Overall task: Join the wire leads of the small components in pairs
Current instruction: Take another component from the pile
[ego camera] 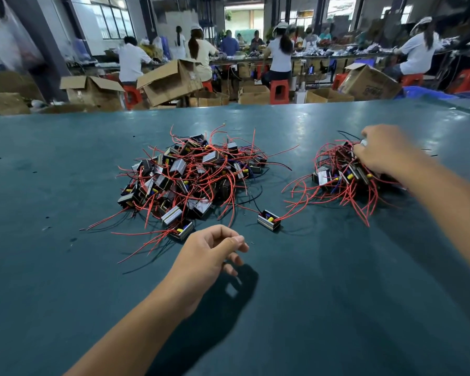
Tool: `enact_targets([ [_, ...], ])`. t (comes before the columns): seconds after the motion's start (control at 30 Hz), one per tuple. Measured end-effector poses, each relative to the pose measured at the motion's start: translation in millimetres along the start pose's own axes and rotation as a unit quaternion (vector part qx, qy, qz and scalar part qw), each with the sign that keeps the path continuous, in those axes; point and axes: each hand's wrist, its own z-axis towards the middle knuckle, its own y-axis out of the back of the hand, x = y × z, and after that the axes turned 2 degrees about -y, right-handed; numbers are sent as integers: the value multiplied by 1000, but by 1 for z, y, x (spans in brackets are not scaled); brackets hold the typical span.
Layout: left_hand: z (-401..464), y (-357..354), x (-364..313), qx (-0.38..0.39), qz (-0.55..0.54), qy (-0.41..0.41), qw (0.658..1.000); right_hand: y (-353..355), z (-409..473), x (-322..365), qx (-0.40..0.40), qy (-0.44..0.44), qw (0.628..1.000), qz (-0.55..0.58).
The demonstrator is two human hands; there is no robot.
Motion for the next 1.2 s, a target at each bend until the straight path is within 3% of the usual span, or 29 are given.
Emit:
enact_targets([
  [0.13,-1,-1,1,-8,62,-22,998,17,-18,32,-55,50,994,85],
  [0.2,-1,1,1,-19,164,-66,984,31,-38,61,-52,106,981,155],
  [0.27,-1,4,1,-24,284,-125,950,40,-64,93,-50,170,962,209],
  [0.37,1,8,0,-50,353,-167,919,38,-105,138,-5,224,943,246],
  [0.43,5,15,-1,-109,395,-202,890,27,-125,163,47,248,936,244],
  [0.53,16,40,-4,-230,469,-255,813,10,-150,185,89,271,930,231],
  [0.63,26,69,-2,-295,515,-181,784,-3,-174,184,92,290,922,241],
  [0.73,31,80,5,-271,592,-97,753,-13,-197,169,105,311,909,255],
  [0.93,28,76,-2,-259,584,-129,758,-23,-215,118,116,262,905,313],
  [1.2,15,55,-21,-294,503,-298,756,-34,-212,99,118,194,895,383],
])
